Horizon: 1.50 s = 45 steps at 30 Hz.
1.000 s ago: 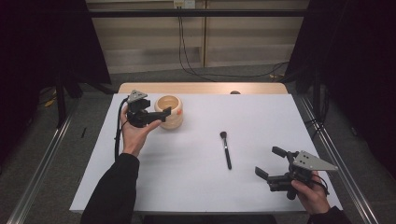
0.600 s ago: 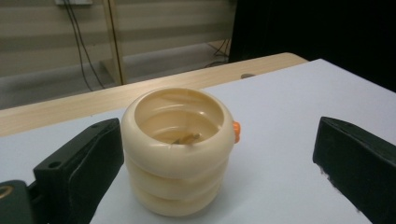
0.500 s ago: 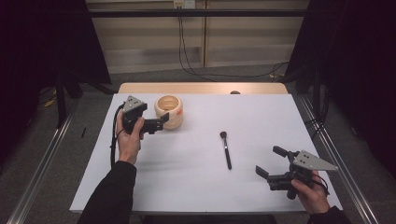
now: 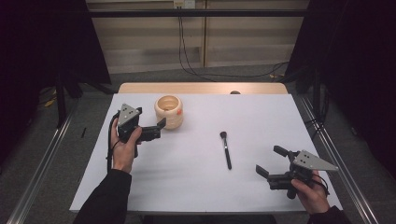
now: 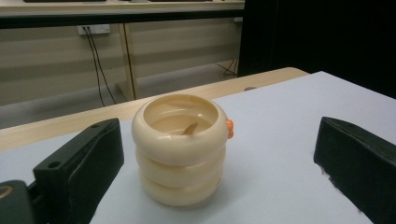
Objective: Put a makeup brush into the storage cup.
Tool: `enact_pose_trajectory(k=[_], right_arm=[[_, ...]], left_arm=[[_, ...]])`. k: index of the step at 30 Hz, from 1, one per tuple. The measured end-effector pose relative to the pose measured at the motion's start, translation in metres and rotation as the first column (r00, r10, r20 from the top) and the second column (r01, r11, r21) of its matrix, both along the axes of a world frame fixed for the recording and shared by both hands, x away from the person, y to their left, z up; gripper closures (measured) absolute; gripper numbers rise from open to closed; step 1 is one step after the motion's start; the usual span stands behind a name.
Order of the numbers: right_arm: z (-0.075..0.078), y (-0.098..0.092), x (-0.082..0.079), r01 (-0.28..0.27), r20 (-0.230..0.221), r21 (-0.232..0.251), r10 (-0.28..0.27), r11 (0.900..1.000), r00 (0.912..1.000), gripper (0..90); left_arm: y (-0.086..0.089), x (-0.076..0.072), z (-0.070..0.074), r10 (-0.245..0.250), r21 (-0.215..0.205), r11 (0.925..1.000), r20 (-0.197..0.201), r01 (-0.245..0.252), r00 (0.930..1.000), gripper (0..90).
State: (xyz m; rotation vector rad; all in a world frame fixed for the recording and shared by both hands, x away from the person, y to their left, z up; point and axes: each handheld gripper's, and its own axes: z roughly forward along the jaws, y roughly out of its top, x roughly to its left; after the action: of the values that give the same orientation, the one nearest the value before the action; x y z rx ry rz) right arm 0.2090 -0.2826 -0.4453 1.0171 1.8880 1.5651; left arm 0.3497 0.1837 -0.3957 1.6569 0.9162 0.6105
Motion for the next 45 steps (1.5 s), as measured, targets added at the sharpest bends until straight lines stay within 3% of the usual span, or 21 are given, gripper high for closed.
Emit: enact_pose_trajectory(k=[3,6,7,16,22,23,24,25,27,34,36,40,45], right_arm=[[0.0,0.0,0.0,0.002,-0.002,0.001,-0.002,1.0,1.0,0.0],[0.0,0.0,0.0,0.001,-0.004,-0.004,-0.001,1.0,1.0,0.0],[0.0,0.0,0.0,0.003,-0.001,-0.006,-0.003,1.0,1.0,0.0],[0.0,-0.001,0.0,0.003,0.0,-0.011,-0.003,1.0,1.0,0.0],[0.0,-0.001,0.0,0.005,-0.002,-0.008,-0.005,1.0,1.0,0.0],[0.0,-0.001,0.0,0.008,-0.001,-0.008,-0.008,1.0,1.0,0.0],[0.0,-0.001,0.0,0.009,-0.001,-0.007,-0.009,1.0,1.0,0.0],[0.0,-0.001,0.0,0.01,-0.002,-0.005,-0.01,1.0,1.0,0.0],[0.0,-0.001,0.0,0.012,-0.009,-0.002,-0.012,1.0,0.9999,0.0],[0.0,-0.002,0.0,0.011,-0.009,-0.003,-0.011,1.0,0.9999,0.0],[0.0,-0.002,0.0,0.013,-0.008,-0.003,-0.013,1.0,0.9999,0.0],[0.0,-0.001,0.001,0.008,-0.006,-0.003,-0.008,1.0,0.9999,0.0],[0.0,-0.001,0.001,0.012,-0.008,-0.005,-0.012,1.0,0.9999,0.0]], left_arm=[[0.001,-0.008,-0.001,0.02,0.015,0.9997,0.011,-0.021,0.9997,1.6],[0.002,-0.014,-0.003,0.018,-0.003,0.9998,0.024,-0.018,0.9996,1.3],[0.003,-0.016,-0.003,0.023,0.012,0.9996,0.023,-0.024,0.9995,1.3],[0.004,-0.039,-0.004,-0.001,0.027,0.9996,0.05,0.0,0.9987,1.1],[0.005,-0.05,-0.011,0.009,0.028,0.9996,0.041,-0.01,0.9991,1.2],[0.007,-0.052,-0.012,0.005,0.022,0.9997,0.029,-0.005,0.9996,1.4],[0.007,-0.054,-0.014,-0.002,-0.029,0.9996,-0.016,0.001,0.9999,1.5],[0.008,-0.056,-0.014,-0.003,-0.029,0.9996,-0.032,0.002,0.9995,1.5],[0.008,-0.063,-0.015,-0.017,0.013,0.9998,0.002,0.017,0.9998,1.4],[0.013,-0.079,-0.018,-0.018,0.045,0.9989,0.023,0.017,0.9996,1.4],[0.014,-0.082,-0.02,-0.023,0.025,0.9994,0.021,0.022,0.9995,1.4],[0.014,-0.089,-0.023,-0.021,0.034,0.9992,0.017,0.02,0.9996,1.4],[0.017,-0.096,-0.028,-0.021,-0.004,0.9998,0.006,0.021,0.9998,1.0]])
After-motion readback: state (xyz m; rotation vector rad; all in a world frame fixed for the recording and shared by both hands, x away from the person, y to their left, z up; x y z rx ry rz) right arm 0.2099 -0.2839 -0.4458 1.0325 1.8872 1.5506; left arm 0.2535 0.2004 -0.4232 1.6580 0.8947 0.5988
